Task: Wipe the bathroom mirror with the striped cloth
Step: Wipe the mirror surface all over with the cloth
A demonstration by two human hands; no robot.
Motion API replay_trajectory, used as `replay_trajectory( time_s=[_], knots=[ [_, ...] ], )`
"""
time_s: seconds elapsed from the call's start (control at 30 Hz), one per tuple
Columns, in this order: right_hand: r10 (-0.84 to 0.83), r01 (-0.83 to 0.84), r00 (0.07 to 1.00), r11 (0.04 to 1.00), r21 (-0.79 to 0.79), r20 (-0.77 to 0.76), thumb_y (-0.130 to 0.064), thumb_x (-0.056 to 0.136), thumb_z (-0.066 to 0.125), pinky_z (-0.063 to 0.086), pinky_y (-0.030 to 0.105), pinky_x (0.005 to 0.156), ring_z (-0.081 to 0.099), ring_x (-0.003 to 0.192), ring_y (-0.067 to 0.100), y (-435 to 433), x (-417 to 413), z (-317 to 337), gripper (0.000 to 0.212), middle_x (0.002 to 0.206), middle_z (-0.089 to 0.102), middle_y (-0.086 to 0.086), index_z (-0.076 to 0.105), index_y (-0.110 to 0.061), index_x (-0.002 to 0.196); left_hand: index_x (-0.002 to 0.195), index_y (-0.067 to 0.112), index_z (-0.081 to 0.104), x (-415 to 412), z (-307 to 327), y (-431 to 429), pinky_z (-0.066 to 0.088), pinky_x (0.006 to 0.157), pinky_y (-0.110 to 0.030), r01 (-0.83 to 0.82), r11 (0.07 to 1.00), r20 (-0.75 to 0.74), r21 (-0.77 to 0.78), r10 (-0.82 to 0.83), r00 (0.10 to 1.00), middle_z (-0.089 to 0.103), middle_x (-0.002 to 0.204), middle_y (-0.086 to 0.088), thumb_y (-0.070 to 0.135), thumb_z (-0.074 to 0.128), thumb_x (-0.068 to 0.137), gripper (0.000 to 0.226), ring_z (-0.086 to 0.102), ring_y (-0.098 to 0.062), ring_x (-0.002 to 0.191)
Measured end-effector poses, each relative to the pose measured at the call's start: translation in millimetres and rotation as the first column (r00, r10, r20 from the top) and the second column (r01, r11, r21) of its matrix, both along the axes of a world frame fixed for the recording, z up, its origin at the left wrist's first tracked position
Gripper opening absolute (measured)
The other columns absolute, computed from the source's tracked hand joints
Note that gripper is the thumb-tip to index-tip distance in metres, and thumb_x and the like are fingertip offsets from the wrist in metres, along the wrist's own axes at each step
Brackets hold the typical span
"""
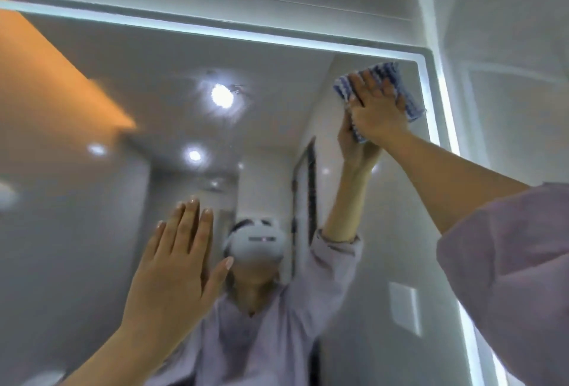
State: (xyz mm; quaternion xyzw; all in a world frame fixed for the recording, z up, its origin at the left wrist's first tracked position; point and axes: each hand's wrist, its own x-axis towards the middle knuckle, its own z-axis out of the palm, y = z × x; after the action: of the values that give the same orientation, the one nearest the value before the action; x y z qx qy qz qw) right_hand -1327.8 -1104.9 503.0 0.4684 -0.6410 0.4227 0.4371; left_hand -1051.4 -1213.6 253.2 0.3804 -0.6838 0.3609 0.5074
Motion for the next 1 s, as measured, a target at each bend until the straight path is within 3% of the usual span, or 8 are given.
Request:
replay_trajectory(
  time_s=[0.13, 0.23, 0.37, 0.5, 0.67, 0.8, 0.9, 1.0],
  knots=[
    [-0.011, 0.012, 1.000, 0.999, -0.044, 0.007, -0.044, 0.102, 0.017, -0.011, 0.050, 0.116, -0.008, 0.148, 0.023, -21, 31, -11, 0.051, 0.161, -0.002, -0.013, 0.006, -0.037, 0.152, 0.139, -0.003, 0.037, -1, -2, -1, 0.027, 0.107, -0.048, 0.000, 1.000, 0.010, -0.010, 0.000, 1.000, 0.033, 0.147, -0.024, 0.053, 0.014, 0.094, 0.075, 0.035, -0.037, 0.135],
    [0.034, -0.039, 0.984, 0.999, -0.021, -0.174, -0.049, 0.101, 0.022, -0.008, 0.050, 0.118, -0.005, 0.148, 0.018, -38, 74, -28, 0.049, 0.160, 0.006, -0.015, 0.018, -0.040, 0.149, 0.139, -0.003, 0.037, -2, -2, -1, 0.024, 0.107, -0.047, 0.010, 1.000, -0.006, -0.003, -0.010, 1.000, 0.034, 0.146, -0.025, 0.053, 0.012, 0.093, 0.076, 0.035, -0.038, 0.134],
    [0.164, -0.051, 0.868, 0.968, 0.244, -0.469, -0.041, 0.103, 0.019, -0.015, 0.053, 0.115, -0.012, 0.148, 0.023, -62, 161, -64, 0.048, 0.160, 0.000, -0.015, 0.014, -0.040, 0.150, 0.137, -0.005, 0.039, -4, -2, 0, 0.032, 0.105, -0.053, 0.002, 1.000, -0.006, 0.027, -0.002, 1.000, 0.034, 0.145, -0.027, 0.053, 0.010, 0.093, 0.078, 0.036, -0.040, 0.133],
    [0.148, 0.038, 0.790, 0.957, 0.288, -0.595, -0.038, 0.104, 0.017, -0.010, 0.047, 0.117, -0.009, 0.148, 0.022, -58, 154, -52, 0.048, 0.160, -0.001, -0.016, 0.009, -0.040, 0.151, 0.137, -0.005, 0.039, -2, -1, -1, 0.034, 0.104, -0.053, 0.000, 1.000, 0.006, 0.023, 0.000, 1.000, 0.035, 0.145, -0.027, 0.054, 0.012, 0.093, 0.079, 0.036, -0.040, 0.133],
    [0.080, -0.018, 0.906, 0.988, 0.152, -0.415, -0.040, 0.103, 0.019, -0.009, 0.041, 0.116, -0.007, 0.148, 0.016, -32, 79, -36, 0.048, 0.160, -0.001, -0.015, 0.010, -0.041, 0.150, 0.139, -0.004, 0.036, 0, -3, -2, 0.032, 0.107, -0.054, 0.008, 1.000, 0.019, 0.007, -0.008, 1.000, 0.032, 0.147, -0.025, 0.056, 0.013, 0.092, 0.079, 0.032, -0.039, 0.136],
    [-0.028, 0.037, 0.961, 0.999, 0.028, -0.275, -0.035, 0.104, 0.017, -0.010, 0.039, 0.117, -0.007, 0.148, 0.014, -3, -5, -33, 0.050, 0.161, -0.002, -0.009, 0.008, -0.031, 0.152, 0.139, -0.004, 0.036, 0, -2, -2, 0.031, 0.106, -0.053, 0.026, 1.000, 0.006, -0.005, -0.026, 1.000, 0.033, 0.147, -0.025, 0.056, 0.014, 0.091, 0.080, 0.033, -0.039, 0.135],
    [-0.127, 0.128, 0.984, 0.992, -0.005, -0.124, -0.036, 0.103, 0.016, -0.007, 0.047, 0.119, -0.006, 0.148, 0.020, 12, -59, -40, 0.052, 0.162, -0.003, -0.003, 0.004, -0.029, 0.153, 0.139, -0.005, 0.035, 0, -1, -3, 0.030, 0.107, -0.052, 0.023, 1.000, 0.016, -0.015, -0.023, 1.000, 0.032, 0.147, -0.026, 0.053, 0.021, 0.090, 0.077, 0.033, -0.040, 0.135],
    [-0.131, 0.131, 0.991, 0.991, -0.041, 0.001, -0.037, 0.103, 0.017, -0.004, 0.047, 0.120, -0.005, 0.149, 0.022, 9, -57, -52, 0.052, 0.162, -0.001, -0.005, 0.005, -0.030, 0.153, 0.141, -0.004, 0.030, 2, -2, -4, 0.021, 0.109, -0.047, 0.024, 1.000, 0.023, -0.019, -0.023, 0.999, 0.030, 0.148, -0.025, 0.052, 0.023, 0.089, 0.077, 0.029, -0.038, 0.137]
  ],
)
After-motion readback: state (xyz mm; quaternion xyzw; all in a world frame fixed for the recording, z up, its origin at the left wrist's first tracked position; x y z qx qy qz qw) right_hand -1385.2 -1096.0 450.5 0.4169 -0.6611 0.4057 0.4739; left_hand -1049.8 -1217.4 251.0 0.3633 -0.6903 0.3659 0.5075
